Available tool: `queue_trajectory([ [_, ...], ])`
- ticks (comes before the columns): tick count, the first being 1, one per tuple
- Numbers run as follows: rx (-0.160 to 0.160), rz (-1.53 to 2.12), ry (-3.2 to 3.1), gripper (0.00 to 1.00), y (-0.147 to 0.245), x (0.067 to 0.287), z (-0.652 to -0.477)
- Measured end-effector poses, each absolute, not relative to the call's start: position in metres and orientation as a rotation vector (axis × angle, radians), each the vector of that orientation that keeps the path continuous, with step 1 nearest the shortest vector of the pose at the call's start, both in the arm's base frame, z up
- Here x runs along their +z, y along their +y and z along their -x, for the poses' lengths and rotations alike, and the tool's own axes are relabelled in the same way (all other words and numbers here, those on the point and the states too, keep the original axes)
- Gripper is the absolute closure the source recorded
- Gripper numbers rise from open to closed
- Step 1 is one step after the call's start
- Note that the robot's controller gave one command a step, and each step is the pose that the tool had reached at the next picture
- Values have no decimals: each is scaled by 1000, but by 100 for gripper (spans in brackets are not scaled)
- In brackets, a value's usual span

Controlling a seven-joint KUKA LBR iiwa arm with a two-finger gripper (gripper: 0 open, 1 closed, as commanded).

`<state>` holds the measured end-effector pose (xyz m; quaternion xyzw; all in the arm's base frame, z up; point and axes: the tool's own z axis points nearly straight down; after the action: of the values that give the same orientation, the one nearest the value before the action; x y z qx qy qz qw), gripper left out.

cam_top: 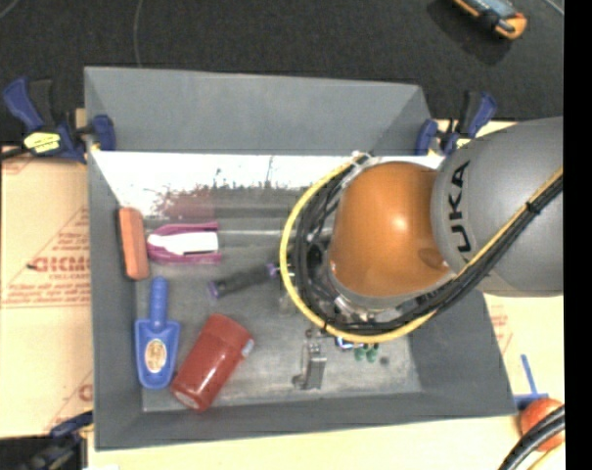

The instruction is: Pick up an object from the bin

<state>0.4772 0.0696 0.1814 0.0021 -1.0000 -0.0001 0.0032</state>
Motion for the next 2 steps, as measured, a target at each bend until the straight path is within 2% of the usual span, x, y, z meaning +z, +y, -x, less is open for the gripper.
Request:
queue_trajectory([
  [1,-1,1,-3143,0,69,185,-479],
  [2,-2,-630,-3087,0,134,84,-485],
])
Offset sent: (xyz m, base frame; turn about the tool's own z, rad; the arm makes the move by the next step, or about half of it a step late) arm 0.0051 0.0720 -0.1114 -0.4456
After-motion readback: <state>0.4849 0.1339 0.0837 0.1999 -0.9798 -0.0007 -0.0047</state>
